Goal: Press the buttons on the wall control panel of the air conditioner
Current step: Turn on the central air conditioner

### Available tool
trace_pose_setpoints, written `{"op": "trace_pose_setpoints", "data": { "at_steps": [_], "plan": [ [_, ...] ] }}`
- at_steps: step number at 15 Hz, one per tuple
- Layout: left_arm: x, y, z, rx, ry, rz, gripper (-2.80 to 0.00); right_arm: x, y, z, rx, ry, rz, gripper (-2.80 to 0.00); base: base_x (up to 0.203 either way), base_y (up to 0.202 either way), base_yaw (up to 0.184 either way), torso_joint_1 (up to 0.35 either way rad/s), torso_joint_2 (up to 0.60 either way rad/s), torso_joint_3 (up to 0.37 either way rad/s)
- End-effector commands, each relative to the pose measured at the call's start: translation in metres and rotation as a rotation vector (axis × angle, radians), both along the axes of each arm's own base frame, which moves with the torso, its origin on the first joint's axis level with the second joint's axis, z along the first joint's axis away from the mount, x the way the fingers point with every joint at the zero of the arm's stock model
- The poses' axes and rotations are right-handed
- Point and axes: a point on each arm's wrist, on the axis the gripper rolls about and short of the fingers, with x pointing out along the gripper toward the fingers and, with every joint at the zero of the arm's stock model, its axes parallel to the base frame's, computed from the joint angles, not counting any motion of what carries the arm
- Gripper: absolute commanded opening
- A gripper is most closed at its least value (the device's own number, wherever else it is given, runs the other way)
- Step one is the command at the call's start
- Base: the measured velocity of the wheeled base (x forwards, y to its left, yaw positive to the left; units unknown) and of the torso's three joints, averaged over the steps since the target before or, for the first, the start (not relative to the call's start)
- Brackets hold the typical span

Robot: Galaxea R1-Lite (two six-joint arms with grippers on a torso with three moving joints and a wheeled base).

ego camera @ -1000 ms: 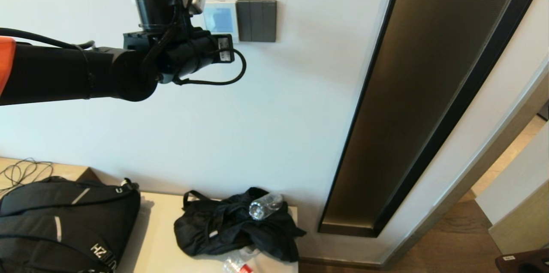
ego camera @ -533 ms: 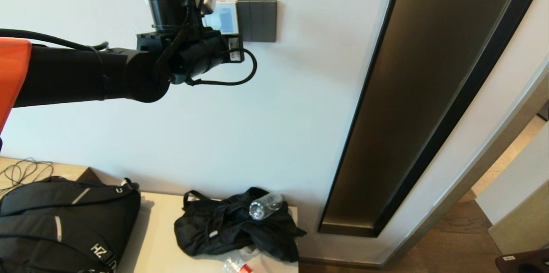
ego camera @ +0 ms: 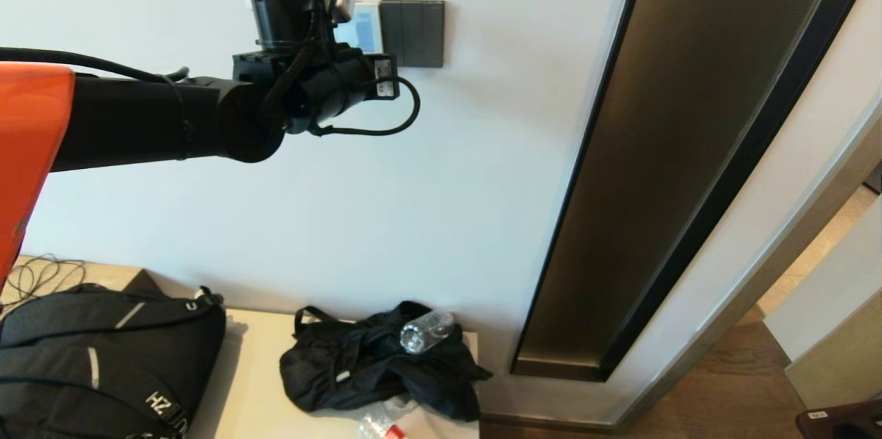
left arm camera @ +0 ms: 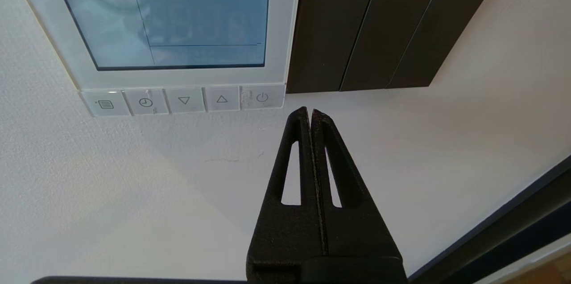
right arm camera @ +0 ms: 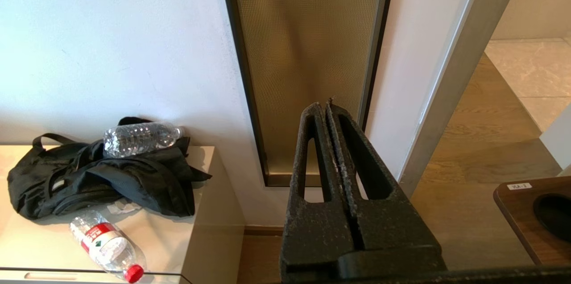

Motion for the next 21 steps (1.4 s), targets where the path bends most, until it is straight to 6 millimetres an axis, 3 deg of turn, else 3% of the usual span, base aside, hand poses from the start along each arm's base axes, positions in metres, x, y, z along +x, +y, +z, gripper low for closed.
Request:
{"op": "trace_pose_setpoints", "data": {
  "at_steps": [1,13,21],
  "plan": [
    [0.002,0.000,0.001,-0.003,-0.006,0.003,-2.80,0.000,0.000,0.000,0.000,0.002,0.001,-2.80,0.000,0.000,0.000,0.000,0.00,0.000],
    [0.022,0.004,-0.009,0.000,0.003,0.035,-2.80,0.000,0.000,0.000,0.000,0.002,0.000,-2.80,0.000,0.000,0.000,0.000,0.00,0.000],
    [0.018,0.008,-0.008,0.000,0.005,0.052,-2.80,0.000,0.000,0.000,0.000,0.001,0.000,-2.80,0.000,0.000,0.000,0.000,0.00,0.000]
  ]
}}
